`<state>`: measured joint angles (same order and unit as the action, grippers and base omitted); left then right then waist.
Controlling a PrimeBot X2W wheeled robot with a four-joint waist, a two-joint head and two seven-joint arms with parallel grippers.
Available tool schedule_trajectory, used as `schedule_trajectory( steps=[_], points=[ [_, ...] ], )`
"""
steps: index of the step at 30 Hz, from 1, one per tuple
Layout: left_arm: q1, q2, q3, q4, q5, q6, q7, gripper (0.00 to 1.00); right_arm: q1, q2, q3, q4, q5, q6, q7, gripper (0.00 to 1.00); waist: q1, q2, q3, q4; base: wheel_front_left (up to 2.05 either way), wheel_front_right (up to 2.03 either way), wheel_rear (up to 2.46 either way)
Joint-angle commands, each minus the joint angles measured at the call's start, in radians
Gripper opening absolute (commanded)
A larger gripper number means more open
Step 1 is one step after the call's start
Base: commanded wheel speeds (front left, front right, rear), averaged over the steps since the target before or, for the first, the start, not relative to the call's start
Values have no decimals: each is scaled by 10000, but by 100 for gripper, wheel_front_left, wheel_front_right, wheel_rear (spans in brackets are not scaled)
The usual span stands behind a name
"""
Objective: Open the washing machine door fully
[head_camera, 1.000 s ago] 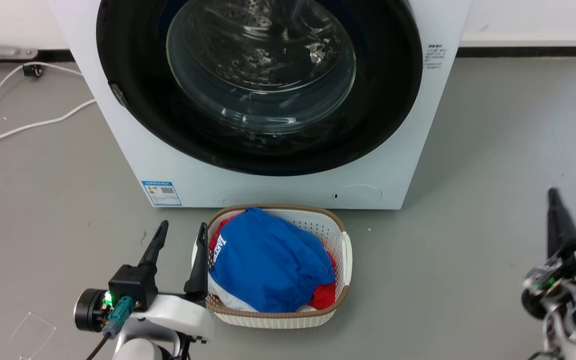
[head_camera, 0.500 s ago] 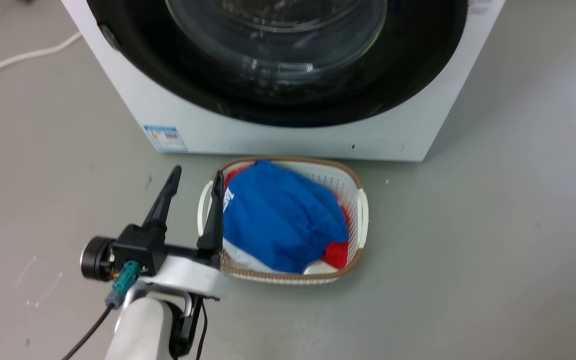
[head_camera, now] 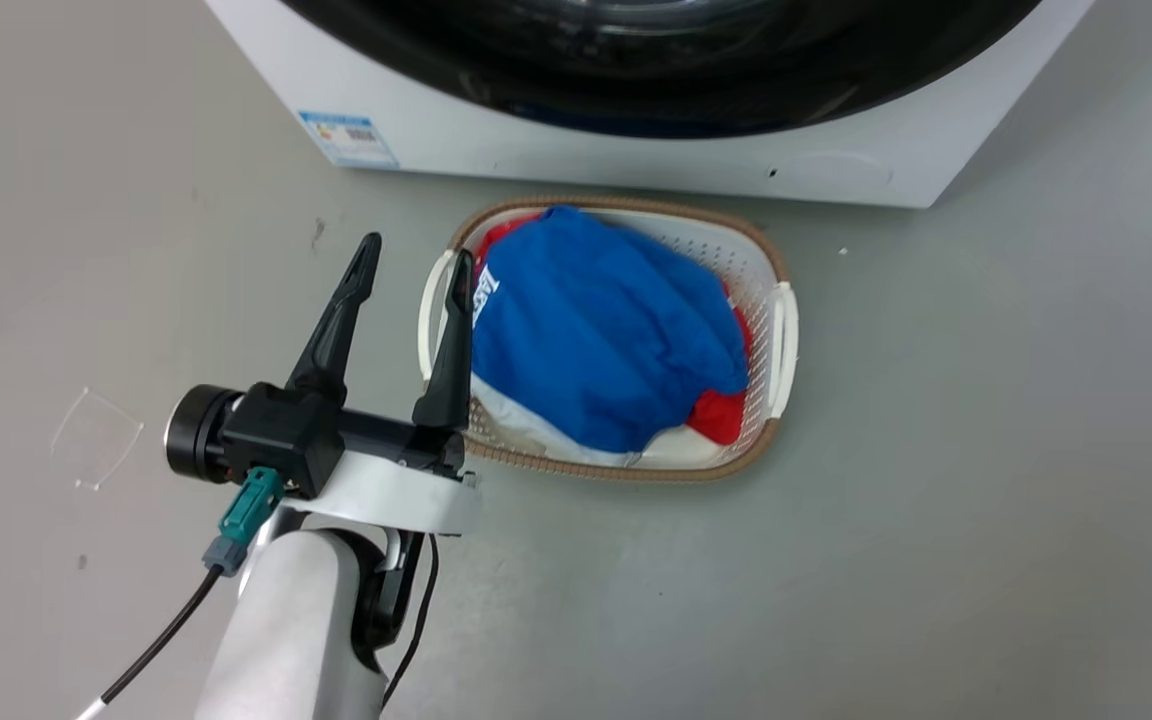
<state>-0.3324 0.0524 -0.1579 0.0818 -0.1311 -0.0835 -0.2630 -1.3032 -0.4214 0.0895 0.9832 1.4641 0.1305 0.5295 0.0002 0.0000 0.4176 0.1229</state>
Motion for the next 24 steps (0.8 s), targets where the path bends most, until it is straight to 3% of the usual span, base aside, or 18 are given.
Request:
schedule_trajectory(
  steps=[1,13,24],
  points=[
    [-192,-23,-44,-76,-26,60,-25,100,-360,120,101,176,-99,4,75,0,-2,0,301,182,0,0,0],
    [-563,-28,-462,-306,-259,231,-25,100,-1957,622,708,1087,-931,4,343,0,-2,0,1031,389,0,0,0],
    [-444,-28,-576,-168,-320,273,-25,100,-1208,724,682,926,-361,15,2451,0,-2,0,524,306,0,0,0]
  ],
)
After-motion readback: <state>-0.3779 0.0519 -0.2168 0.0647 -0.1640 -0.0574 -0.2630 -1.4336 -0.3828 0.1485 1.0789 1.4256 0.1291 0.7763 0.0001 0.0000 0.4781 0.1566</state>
